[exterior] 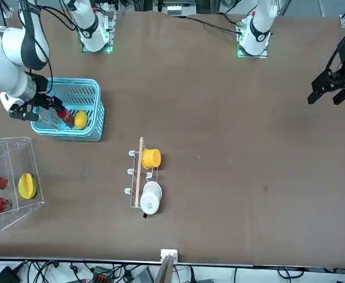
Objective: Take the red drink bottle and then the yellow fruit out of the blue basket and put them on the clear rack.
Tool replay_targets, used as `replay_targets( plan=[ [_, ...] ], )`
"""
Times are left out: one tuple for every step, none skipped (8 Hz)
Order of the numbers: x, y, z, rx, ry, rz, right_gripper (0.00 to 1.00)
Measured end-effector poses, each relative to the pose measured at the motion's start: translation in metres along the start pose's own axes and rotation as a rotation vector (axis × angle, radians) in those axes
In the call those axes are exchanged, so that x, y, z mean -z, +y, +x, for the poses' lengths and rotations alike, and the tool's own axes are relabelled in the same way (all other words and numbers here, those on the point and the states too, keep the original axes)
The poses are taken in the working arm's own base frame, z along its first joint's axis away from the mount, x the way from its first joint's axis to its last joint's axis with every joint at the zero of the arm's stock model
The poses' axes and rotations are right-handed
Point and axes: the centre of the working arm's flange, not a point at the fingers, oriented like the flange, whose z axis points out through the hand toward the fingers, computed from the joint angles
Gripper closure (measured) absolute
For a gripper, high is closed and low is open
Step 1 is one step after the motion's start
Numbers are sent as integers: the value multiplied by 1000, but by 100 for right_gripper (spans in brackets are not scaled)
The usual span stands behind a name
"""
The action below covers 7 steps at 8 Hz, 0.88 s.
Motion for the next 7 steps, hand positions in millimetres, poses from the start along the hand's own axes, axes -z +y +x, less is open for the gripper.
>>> replay_targets(
  plan=[
    [-2,0,-1,0,-13,0,20],
    [-4,0,-2,-1,-26,1,24],
    [-5,0,-2,-2,-32,1,23],
    [-5,0,-3,-3,-37,1,25],
    [-5,0,-3,-3,-37,1,27],
    [-5,0,-3,-3,-36,1,27],
    [-4,0,-2,-3,-33,1,28]
  ],
)
